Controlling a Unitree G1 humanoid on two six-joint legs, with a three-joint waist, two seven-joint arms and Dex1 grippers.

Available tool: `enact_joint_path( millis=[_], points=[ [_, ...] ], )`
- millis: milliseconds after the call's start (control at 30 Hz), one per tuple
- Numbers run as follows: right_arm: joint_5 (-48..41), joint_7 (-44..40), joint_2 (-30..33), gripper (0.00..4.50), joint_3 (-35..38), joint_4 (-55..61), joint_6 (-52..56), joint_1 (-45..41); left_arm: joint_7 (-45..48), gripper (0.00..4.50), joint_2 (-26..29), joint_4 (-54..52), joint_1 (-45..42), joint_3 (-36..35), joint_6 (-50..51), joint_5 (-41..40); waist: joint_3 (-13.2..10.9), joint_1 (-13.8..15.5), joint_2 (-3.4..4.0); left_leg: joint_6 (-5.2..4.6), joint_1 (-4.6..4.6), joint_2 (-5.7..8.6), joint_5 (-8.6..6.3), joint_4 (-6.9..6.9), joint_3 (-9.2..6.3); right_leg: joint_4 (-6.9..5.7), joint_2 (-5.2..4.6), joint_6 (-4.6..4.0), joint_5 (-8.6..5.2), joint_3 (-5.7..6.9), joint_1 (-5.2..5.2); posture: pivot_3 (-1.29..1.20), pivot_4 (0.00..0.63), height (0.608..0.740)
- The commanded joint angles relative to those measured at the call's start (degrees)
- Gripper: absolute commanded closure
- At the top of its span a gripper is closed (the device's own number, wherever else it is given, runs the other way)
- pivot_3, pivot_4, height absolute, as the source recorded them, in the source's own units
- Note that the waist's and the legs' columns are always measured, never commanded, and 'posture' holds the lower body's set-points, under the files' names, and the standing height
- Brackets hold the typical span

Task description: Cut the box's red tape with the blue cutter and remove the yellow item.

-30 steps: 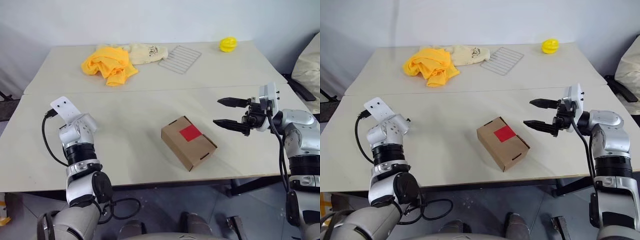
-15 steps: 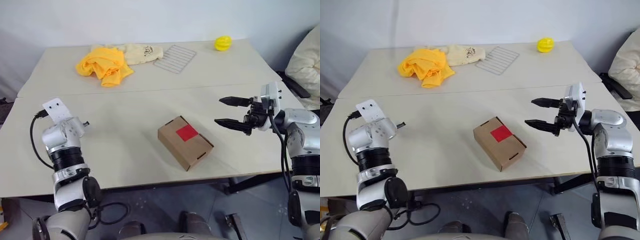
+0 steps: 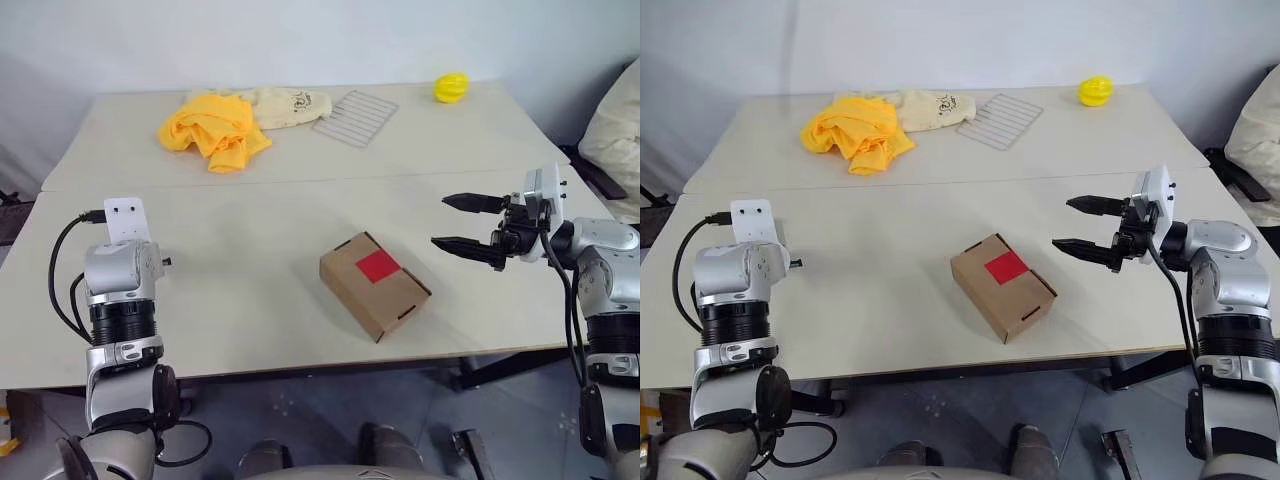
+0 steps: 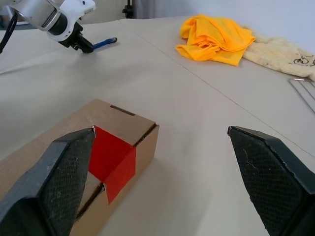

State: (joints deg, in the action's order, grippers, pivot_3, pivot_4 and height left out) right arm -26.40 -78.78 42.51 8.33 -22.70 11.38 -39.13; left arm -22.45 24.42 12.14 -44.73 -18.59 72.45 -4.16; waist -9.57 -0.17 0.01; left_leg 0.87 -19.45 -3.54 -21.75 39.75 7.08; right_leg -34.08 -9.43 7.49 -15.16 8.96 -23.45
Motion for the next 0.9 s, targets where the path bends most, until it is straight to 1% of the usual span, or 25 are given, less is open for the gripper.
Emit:
enact_joint_path(
  millis=[33, 100, 333, 467, 633, 700, 900],
  points=[
    [-0.7, 0.2, 0.9, 0.0, 1.5, 1.9, -0.2, 0.0, 1.7, 2.46, -0.6, -0.6, 0.8, -1.4, 0.2, 0.6, 0.0, 0.1, 0.0, 0.0, 0.0, 0.0, 0.0, 0.01, 0.0, 0.0, 0.0, 0.0, 0.0, 0.0, 0.0, 0.0, 0.15, 0.74],
    [-0.7, 0.2, 1.1, 0.0, 1.4, 1.8, -0.1, -0.1, 1.5, 2.46, -1.1, -0.8, 0.8, -3.2, -0.5, 0.8, 0.0, 0.1, 0.0, 0.0, -0.01, 0.0, 0.0, 0.01, 0.0, 0.01, 0.0, 0.0, 0.0, 0.0, 0.0, 0.0, 0.15, 0.74],
    [-0.5, 0.2, 1.5, 0.0, 1.2, 1.9, 0.5, -0.4, 2.7, 2.46, -3.0, -0.7, 3.3, -8.2, -10.6, -0.5, 0.0, 0.1, -0.01, 0.0, -0.02, -0.01, 0.0, 0.03, -0.01, -0.02, 0.0, 0.0, 0.0, 0.01, 0.0, 0.0, 0.15, 0.74],
    [-0.3, 0.0, 1.8, 0.0, 1.1, 1.8, 0.8, -0.6, 5.4, 2.46, -3.1, 1.0, 5.1, -8.7, -13.0, -1.3, 0.0, 0.1, -0.01, 0.0, -0.01, -0.01, 0.0, 0.03, 0.0, -0.02, 0.0, 0.0, 0.0, 0.01, 0.0, 0.0, 0.15, 0.74],
    [-0.1, -0.1, 1.9, 0.0, 1.0, 1.9, 1.3, -0.9, 7.6, 2.46, -2.6, 4.4, 5.1, -11.0, -12.1, -2.7, 0.0, 0.2, 0.0, 0.0, 0.01, -0.01, 0.0, 0.09, -0.02, -0.07, -0.01, -0.01, 0.0, 0.01, 0.02, 0.0, 0.15, 0.74],
    [0.1, -0.2, 2.0, 0.0, 1.0, 1.9, 1.3, -0.9, 8.1, 2.46, -2.7, 5.6, 4.6, -13.3, -10.6, -4.2, 0.0, 0.1, 0.01, 0.0, 0.04, -0.01, 0.0, 0.09, -0.01, -0.1, -0.01, -0.01, 0.0, 0.0, 0.02, 0.0, 0.15, 0.74],
    [0.0, -0.1, 2.3, 0.0, 0.9, 2.1, 1.6, -0.9, 8.0, 2.46, -1.3, 6.3, 5.2, -12.7, -5.5, -3.1, 0.0, -0.1, 0.03, 0.0, 0.08, -0.02, 0.0, 0.09, 0.01, -0.12, -0.01, -0.02, 0.0, -0.04, 0.02, 0.0, 0.15, 0.74]
  ],
)
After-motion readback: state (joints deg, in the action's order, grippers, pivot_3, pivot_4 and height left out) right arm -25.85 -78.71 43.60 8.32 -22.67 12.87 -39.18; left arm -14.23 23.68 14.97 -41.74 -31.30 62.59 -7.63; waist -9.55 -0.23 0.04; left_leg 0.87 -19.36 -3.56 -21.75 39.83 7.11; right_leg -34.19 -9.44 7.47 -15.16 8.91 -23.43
